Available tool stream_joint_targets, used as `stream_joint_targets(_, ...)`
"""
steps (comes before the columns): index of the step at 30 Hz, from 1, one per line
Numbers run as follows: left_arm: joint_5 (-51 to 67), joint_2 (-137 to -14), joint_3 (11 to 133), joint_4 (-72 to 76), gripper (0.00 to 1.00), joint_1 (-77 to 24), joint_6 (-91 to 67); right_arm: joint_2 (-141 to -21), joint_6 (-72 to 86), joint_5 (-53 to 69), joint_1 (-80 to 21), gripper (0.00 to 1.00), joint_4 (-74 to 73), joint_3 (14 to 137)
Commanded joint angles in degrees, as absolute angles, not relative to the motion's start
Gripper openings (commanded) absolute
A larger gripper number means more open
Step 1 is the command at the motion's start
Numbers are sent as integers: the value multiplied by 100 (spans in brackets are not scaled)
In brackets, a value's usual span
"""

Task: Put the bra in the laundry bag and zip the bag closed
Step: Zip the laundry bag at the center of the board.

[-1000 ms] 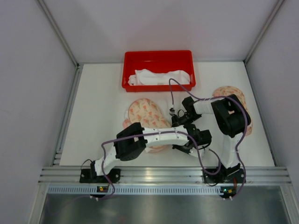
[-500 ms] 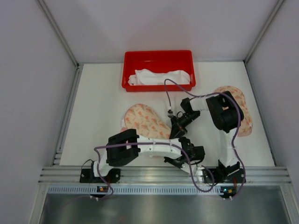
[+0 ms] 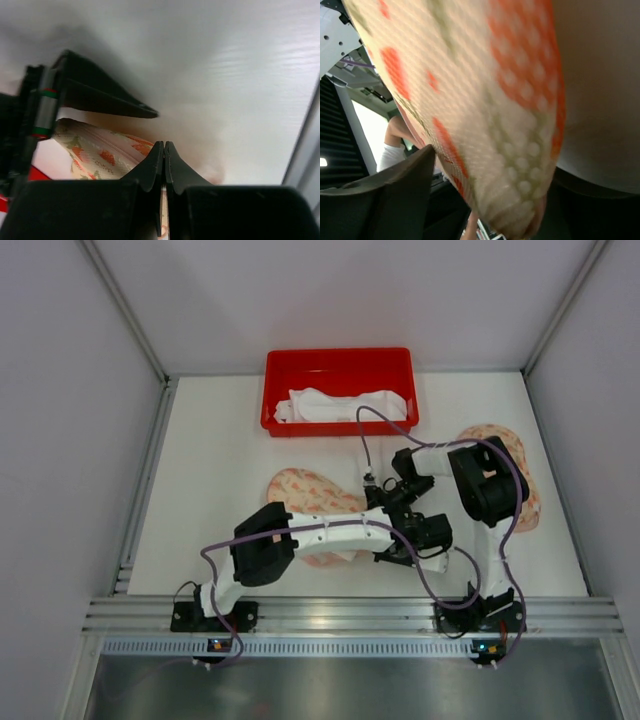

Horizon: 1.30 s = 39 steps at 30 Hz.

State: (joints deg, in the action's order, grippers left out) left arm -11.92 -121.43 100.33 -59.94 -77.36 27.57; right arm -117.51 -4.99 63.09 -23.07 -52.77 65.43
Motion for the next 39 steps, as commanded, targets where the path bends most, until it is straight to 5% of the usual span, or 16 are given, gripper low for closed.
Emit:
stream_joint_targets(1, -1424, -12313, 10379, -5889, 0, -7629, 2672, -11487, -686, 6433, -2268, 63, -5441, 6451)
stream_joint_targets(3, -1319, -12357, 10433, -5897, 0, -7629, 2698, -11548, -633, 6556, -2268, 51, -5414, 6530)
stream_joint_targets(4, -1205, -12331, 10433, -5924, 0, -7629, 2733, -11575, -624, 6583, -2268, 32, -5397, 6565)
stream_joint_targets(7, -986, -12156, 10196, -5924, 0, -7699, 2795, -11733, -624, 6574, -2241, 0, -5405, 6680)
stream_joint_targets(20, -326, -11154, 8078, -5897, 0, -8086, 2593, -12339, -1712, 6408, -2065, 0, -6284, 7172)
stream_joint_targets(23, -474, -11101, 8094, -5758, 0, -8086, 2593, -12375, -1784, 6363, -2065, 15, -6390, 7321)
stream_joint_targets(24, -727, -11109, 8147, -5696, 0, -8077, 2558, -12323, -1758, 6372, -2065, 24, -6390, 7339)
stream_joint_targets(25, -869, -11170, 8313, -5634, 0, -8068, 2532, -12261, -1732, 6381, -2065, 45, -6381, 7321)
stream_joint_targets(28, -1142, -11477, 8900, -5572, 0, -7876, 2303, -12015, -1530, 6276, -2013, 66, -6319, 7207)
stream_joint_targets(31, -1335, -11741, 9411, -5537, 0, -7621, 2101, -11848, -1494, 6214, -1882, 75, -6363, 7075)
stream_joint_targets(39, -1547, -12120, 10124, -5326, 0, -7260, 1854, -11610, -1169, 6310, -1661, 77, -6285, 6829)
